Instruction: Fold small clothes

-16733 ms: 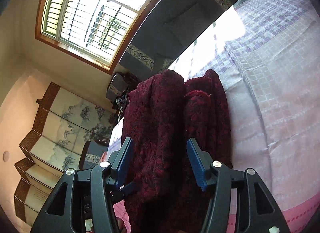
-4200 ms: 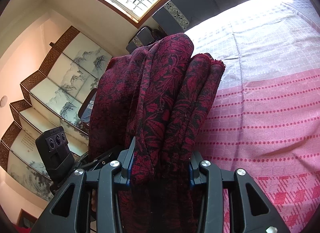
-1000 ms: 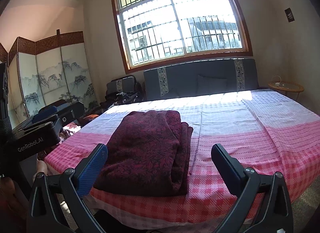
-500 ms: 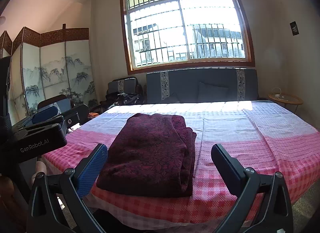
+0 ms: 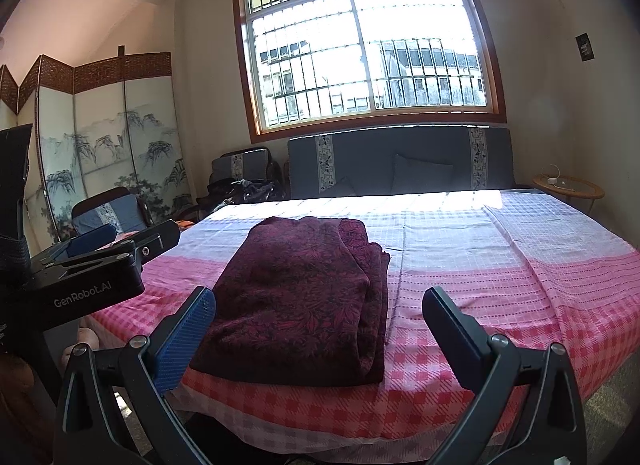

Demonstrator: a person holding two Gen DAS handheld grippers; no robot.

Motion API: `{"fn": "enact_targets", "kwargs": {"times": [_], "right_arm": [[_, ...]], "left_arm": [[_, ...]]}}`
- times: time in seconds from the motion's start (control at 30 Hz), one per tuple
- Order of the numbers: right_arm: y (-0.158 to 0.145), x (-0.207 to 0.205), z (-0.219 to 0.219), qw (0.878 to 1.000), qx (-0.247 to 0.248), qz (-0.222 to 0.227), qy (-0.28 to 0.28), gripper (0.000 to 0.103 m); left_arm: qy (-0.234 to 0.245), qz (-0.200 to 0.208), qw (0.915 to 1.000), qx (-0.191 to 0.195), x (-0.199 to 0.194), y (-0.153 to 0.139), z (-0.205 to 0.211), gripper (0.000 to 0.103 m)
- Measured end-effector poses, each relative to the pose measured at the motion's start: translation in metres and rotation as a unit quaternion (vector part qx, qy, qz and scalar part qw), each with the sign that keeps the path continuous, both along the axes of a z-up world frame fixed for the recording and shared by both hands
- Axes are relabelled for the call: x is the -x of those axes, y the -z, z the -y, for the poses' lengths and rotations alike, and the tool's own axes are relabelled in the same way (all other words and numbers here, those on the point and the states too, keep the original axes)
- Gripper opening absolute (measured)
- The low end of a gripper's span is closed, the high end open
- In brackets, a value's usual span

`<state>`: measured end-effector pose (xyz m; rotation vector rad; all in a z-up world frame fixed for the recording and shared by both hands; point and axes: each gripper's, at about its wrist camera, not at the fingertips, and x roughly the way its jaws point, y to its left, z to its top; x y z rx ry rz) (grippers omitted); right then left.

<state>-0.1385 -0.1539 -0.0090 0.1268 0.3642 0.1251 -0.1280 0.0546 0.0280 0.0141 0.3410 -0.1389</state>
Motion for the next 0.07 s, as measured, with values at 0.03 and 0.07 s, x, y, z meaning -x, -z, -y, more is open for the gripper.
{"fn": "enact_targets", "kwargs": {"times": [0.03, 0.07], "right_arm": [[0.0005, -0.0006, 0.0006, 1.0, -0.001, -0.002, -0.001, 0.103], [0.0005, -0.0015, 0.0006, 1.0, -0.002, -0.003, -0.001, 0.103]], "left_arm": [[0.0, -0.002, 1.0, 0.0, -0.0023, 0.0002, -0.0005, 0.103], [-0.002, -0.005, 1.0, -0.001, -0.0055, 0.0, -0.0003, 0.103]]}}
